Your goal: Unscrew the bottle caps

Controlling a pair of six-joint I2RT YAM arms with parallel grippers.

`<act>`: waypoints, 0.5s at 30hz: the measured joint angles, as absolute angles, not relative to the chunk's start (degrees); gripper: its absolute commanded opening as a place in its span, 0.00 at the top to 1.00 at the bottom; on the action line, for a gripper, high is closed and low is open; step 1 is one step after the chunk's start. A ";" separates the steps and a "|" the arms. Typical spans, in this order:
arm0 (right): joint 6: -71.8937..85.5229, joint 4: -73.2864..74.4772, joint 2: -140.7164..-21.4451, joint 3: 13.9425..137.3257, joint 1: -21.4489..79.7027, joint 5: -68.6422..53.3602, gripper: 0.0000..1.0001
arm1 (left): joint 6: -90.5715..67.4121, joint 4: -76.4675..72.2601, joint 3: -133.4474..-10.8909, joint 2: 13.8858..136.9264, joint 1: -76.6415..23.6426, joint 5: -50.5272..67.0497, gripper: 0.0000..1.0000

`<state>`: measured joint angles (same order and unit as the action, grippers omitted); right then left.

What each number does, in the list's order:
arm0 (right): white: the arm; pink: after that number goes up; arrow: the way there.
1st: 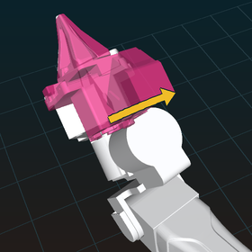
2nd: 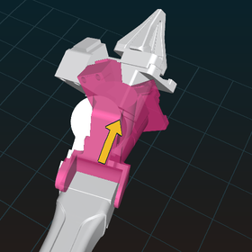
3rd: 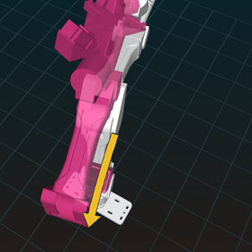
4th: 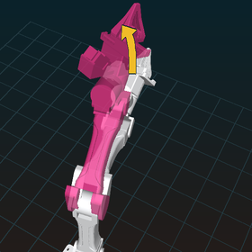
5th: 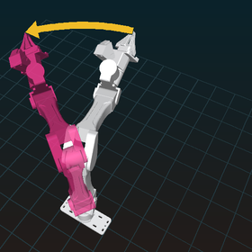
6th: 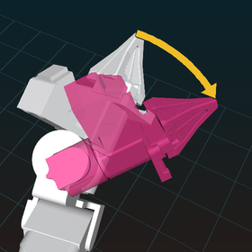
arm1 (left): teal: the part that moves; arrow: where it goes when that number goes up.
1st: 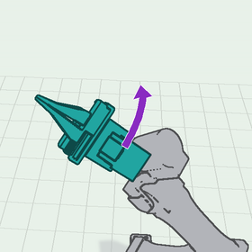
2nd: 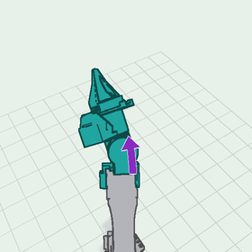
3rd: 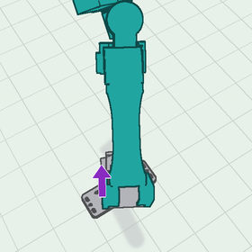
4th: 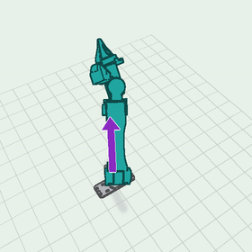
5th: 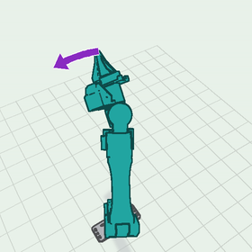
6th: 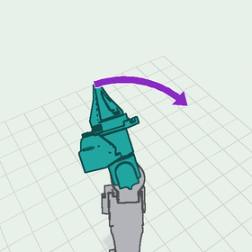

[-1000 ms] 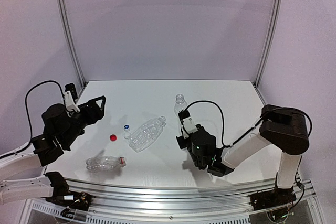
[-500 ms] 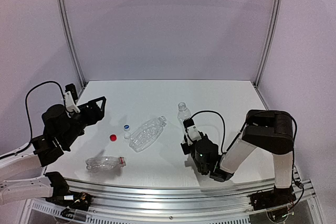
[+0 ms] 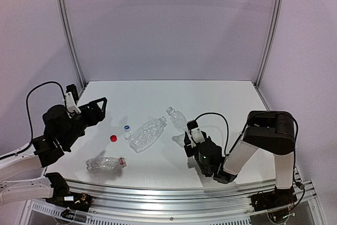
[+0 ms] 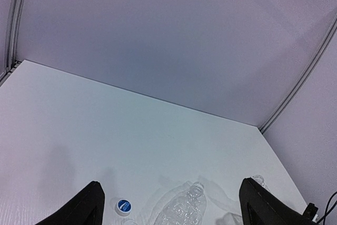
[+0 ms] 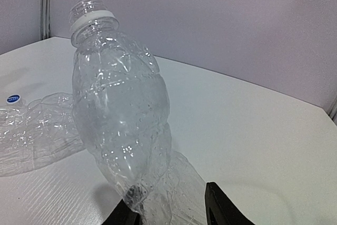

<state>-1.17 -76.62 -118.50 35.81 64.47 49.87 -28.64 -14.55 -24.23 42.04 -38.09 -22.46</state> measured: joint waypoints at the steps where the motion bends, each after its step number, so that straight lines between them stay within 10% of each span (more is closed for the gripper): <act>1: -1.17 -76.62 -118.37 35.59 64.47 49.65 0.53 | -28.64 -14.55 -24.23 42.04 -38.09 -22.46 0.13; 15: 6.42 -66.37 -105.62 35.64 64.79 44.71 0.38 | -28.64 -14.50 -24.23 41.19 -38.09 -22.41 0.13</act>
